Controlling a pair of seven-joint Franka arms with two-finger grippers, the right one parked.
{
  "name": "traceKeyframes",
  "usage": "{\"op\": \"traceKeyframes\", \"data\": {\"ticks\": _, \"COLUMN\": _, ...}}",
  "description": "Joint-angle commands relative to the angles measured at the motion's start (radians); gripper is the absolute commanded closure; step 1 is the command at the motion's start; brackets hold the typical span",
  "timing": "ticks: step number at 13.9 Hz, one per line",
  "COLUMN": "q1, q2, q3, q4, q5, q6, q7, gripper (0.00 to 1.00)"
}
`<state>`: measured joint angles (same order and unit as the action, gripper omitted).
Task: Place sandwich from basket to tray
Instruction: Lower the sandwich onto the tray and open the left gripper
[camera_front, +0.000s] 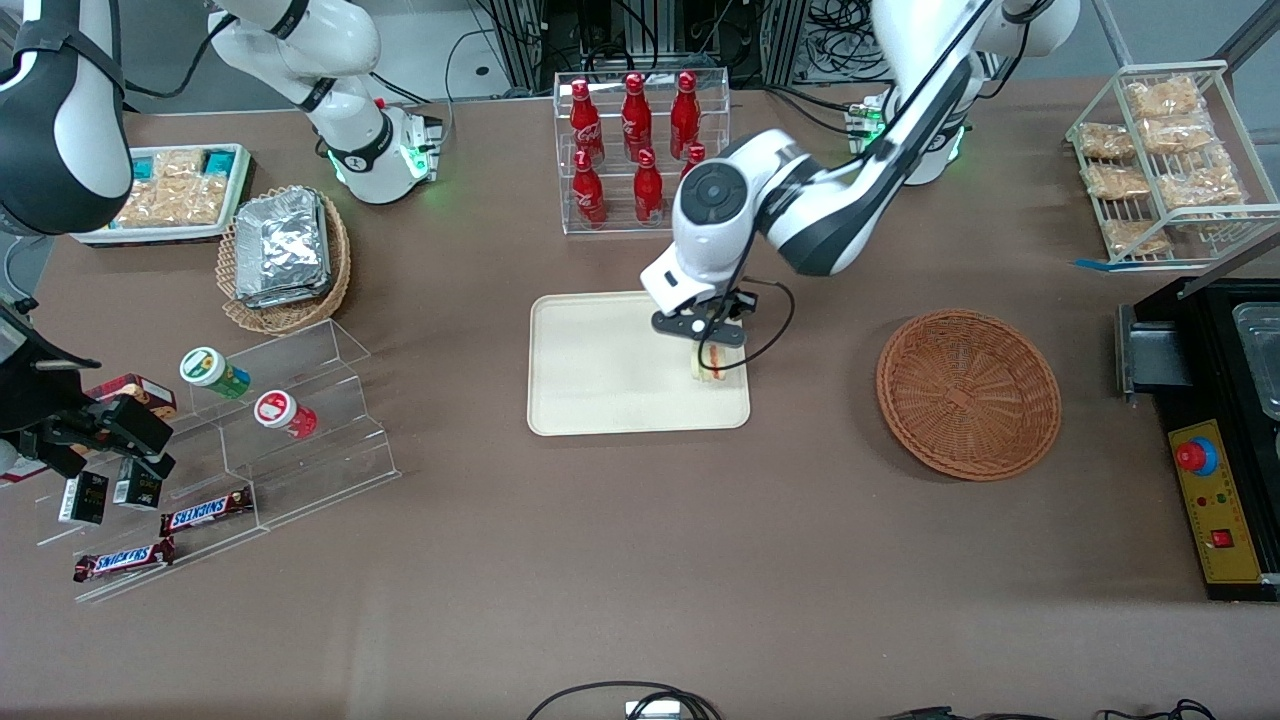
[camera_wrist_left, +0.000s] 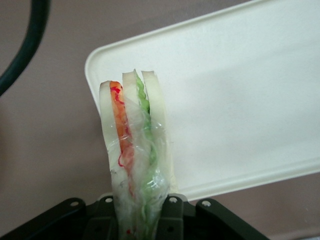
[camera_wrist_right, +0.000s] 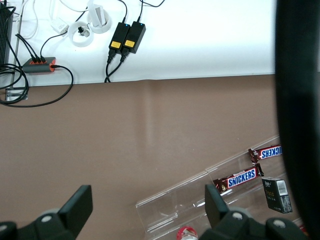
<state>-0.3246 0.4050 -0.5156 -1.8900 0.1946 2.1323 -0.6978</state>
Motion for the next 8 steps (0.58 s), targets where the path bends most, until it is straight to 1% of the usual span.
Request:
{"op": "traceKeyframes", "data": {"ticks": 1, "q1": -0.036, "q2": 0.093, "q3": 0.008, "q4": 0.037, "q5": 0.077, "q6": 0.023, "q7": -0.098, "gripper": 1.0}}
{"op": "traceKeyframes", "data": {"ticks": 4, "q1": -0.048, "q2": 0.153, "q3": 0.008, "q4": 0.038, "q5": 0.095, "q6": 0.058, "q7": -0.129, "gripper": 1.0}}
{"op": "traceKeyframes", "data": {"ticks": 6, "q1": -0.05, "q2": 0.175, "q3": 0.008, "q4": 0.037, "q5": 0.123, "q6": 0.058, "q7": -0.132, "gripper": 1.0}}
{"op": "traceKeyframes", "data": {"ticks": 7, "q1": -0.057, "q2": 0.182, "q3": 0.008, "q4": 0.037, "q5": 0.132, "q6": 0.058, "q7": -0.132, "gripper": 0.96}}
{"op": "traceKeyframes", "data": {"ticks": 8, "q1": -0.062, "q2": 0.189, "q3": 0.008, "q4": 0.037, "q5": 0.14, "q6": 0.06, "q7": -0.132, "gripper": 0.85}}
